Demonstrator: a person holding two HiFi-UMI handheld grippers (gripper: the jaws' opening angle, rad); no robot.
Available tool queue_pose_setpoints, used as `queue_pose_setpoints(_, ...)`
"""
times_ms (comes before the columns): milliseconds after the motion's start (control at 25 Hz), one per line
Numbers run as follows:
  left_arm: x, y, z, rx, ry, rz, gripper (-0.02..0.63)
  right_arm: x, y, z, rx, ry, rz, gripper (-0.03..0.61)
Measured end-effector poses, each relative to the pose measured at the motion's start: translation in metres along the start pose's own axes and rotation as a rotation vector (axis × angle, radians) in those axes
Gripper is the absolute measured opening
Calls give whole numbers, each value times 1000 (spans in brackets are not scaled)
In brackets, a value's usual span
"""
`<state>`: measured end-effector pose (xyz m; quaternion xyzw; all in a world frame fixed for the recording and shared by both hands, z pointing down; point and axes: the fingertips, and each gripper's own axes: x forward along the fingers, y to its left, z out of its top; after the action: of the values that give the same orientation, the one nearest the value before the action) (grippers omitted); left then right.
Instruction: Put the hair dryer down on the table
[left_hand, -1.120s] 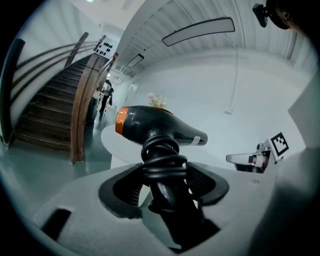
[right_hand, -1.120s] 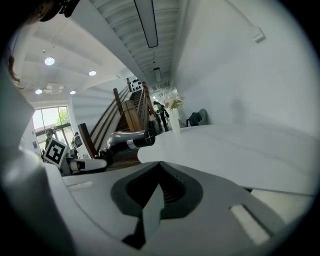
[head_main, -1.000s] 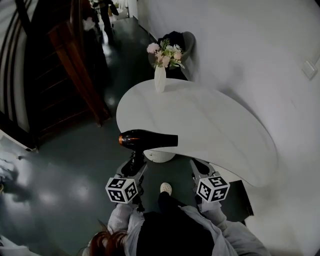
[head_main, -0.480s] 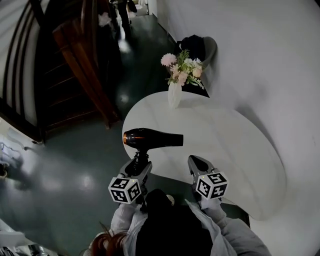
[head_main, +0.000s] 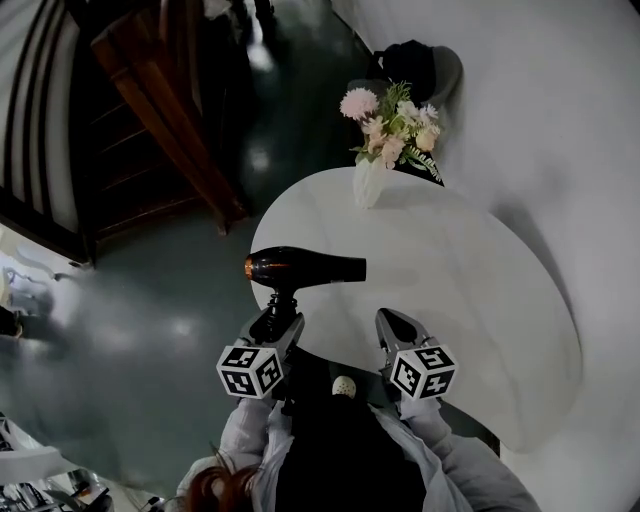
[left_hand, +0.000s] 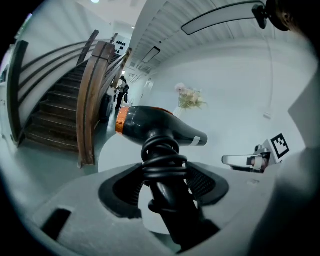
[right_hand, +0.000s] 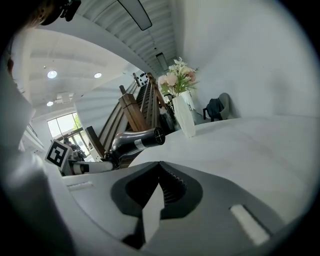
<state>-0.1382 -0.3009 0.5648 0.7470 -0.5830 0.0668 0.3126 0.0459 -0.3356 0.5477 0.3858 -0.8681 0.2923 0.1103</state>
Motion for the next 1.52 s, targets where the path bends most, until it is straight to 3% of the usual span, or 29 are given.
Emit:
queue_pose_setpoints(200, 46, 31, 36, -40, 7, -10, 273, 34, -10, 24, 26, -2, -46, 11)
queue_pose_setpoints(480, 118, 82, 72, 15, 84, -7, 273, 86, -26, 45, 69, 23, -159, 11)
queue_pose_setpoints(840, 173, 103, 69, 66, 205, -69, 273, 126, -35, 57, 108, 51, -266, 11)
queue_pose_setpoints(1120, 185, 108, 65, 161, 243, -86, 273, 126, -43, 45, 133, 72, -325, 11)
queue_pose_setpoints(1400, 188, 108, 56, 176, 272, -92, 273, 120, -47, 41, 147, 66, -340, 11)
queue_pose_setpoints(1520, 184, 104, 60, 165, 255, -111, 317, 119, -45, 41, 146, 62, -325, 11)
